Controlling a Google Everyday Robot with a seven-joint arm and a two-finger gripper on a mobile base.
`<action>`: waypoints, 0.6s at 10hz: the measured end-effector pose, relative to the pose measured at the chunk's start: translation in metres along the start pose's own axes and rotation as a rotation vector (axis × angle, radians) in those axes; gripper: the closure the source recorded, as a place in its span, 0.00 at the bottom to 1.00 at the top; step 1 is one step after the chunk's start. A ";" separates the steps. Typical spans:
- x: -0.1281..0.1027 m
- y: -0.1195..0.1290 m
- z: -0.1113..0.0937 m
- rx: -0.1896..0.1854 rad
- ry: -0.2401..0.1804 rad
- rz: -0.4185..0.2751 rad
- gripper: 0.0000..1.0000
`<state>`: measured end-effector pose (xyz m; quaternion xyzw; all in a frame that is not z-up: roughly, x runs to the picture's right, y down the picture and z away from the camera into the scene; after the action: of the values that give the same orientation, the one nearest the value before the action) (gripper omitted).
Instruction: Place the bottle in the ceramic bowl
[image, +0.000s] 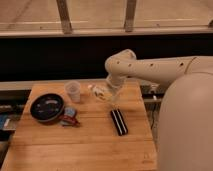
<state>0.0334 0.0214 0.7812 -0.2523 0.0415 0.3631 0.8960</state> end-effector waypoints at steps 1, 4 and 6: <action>-0.008 0.000 -0.003 0.010 -0.014 -0.011 1.00; -0.049 0.009 -0.009 0.025 -0.067 -0.078 1.00; -0.067 0.012 -0.016 0.032 -0.094 -0.126 1.00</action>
<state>-0.0219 -0.0212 0.7790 -0.2226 -0.0106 0.3166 0.9220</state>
